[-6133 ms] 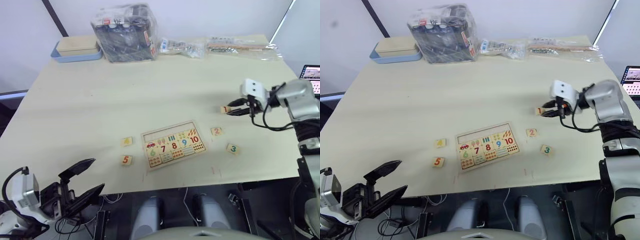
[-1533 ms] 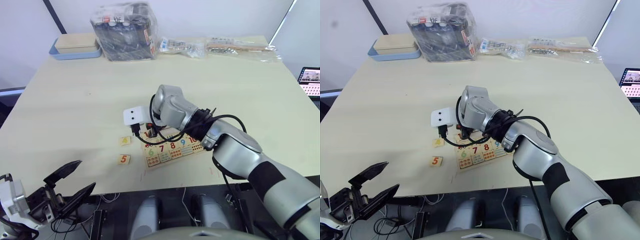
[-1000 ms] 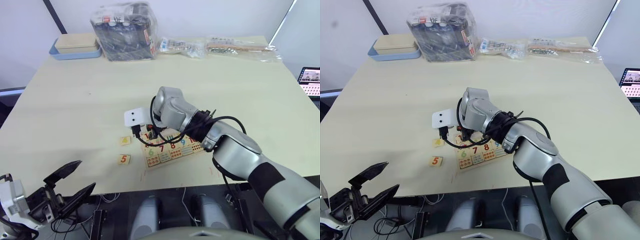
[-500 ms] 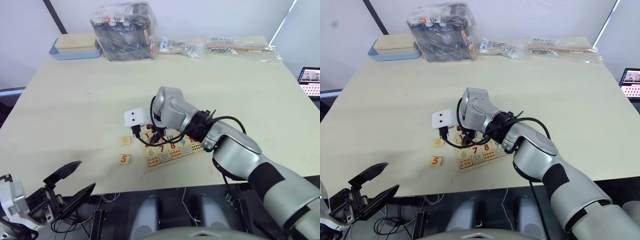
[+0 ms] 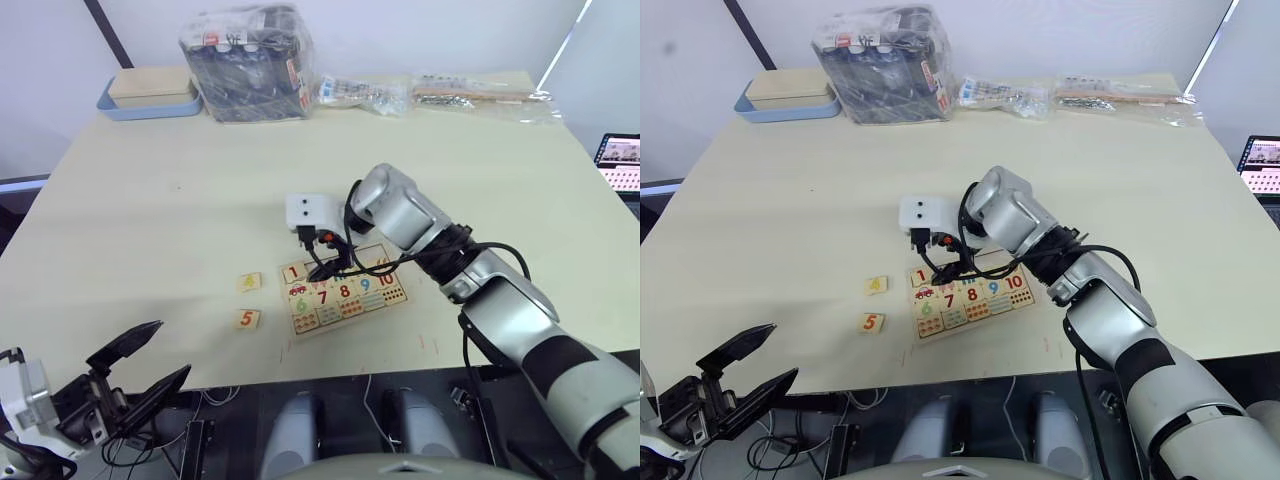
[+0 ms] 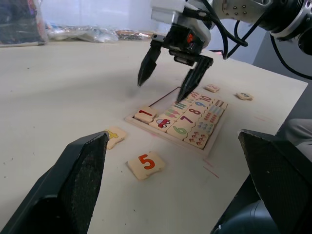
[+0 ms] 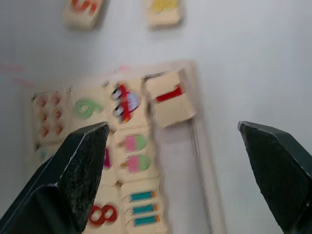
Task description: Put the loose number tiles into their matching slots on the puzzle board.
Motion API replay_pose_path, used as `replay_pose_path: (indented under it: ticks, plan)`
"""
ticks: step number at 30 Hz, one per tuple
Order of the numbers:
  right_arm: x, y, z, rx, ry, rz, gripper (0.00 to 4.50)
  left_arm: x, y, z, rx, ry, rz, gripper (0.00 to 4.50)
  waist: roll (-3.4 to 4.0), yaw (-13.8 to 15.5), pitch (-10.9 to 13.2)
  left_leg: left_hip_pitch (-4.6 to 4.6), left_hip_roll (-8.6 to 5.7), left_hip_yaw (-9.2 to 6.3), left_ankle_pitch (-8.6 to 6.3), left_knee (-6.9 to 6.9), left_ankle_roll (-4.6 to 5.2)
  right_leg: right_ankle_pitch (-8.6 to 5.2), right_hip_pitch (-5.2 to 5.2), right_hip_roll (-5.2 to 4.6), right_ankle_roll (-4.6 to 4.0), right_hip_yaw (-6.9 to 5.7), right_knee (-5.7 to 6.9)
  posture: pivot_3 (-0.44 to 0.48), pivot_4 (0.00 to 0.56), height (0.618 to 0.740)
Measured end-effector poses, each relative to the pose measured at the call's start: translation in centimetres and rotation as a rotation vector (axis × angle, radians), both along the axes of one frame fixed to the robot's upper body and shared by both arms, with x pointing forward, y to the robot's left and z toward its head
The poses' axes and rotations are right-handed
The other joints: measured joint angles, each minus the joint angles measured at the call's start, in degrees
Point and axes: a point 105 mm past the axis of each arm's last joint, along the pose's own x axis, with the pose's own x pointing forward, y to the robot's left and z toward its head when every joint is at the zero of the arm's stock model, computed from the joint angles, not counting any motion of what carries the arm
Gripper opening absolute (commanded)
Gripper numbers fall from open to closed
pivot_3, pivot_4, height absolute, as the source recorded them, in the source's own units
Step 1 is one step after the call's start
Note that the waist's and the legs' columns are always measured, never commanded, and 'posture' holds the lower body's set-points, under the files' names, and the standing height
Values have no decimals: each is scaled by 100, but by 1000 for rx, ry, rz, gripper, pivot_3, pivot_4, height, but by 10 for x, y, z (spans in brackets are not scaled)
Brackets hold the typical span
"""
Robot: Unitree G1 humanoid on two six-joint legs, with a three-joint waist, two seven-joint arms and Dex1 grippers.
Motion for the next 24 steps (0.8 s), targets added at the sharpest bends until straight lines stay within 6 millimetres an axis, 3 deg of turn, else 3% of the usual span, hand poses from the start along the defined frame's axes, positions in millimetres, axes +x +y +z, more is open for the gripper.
replay_pose_path:
  ticks: [5, 7, 9, 24]
  plan:
    - [9, -1, 7, 72, -44, -20, 1673, 2, 0, 2, 9, -5, -8, 4500, -1, 0, 0, 1, 0, 2, 0, 0, 0, 0, 1, 0, 1, 2, 0, 0, 150, 740]
    - [11, 0, 4, 92, -50, -30, 577, 4, 2, 3, 13, -5, -11, 4500, -1, 2, -1, 1, 0, 2, 0, 1, 0, 1, 1, 0, 1, 2, 0, 0, 150, 740]
    - [12, 1, -1, 99, -49, -37, 55, 5, 3, 3, 14, -3, -12, 4500, -1, 2, -1, 1, 0, 2, 0, 1, 0, 1, 1, 0, 1, 3, 0, 0, 150, 740]
    - [15, 10, -27, 133, -52, -39, 55, 5, 6, 2, 19, 8, -22, 4500, 0, 1, 0, 2, 1, 4, 11, 0, -18, 1, 1, 0, 1, 5, 0, 0, 150, 740]
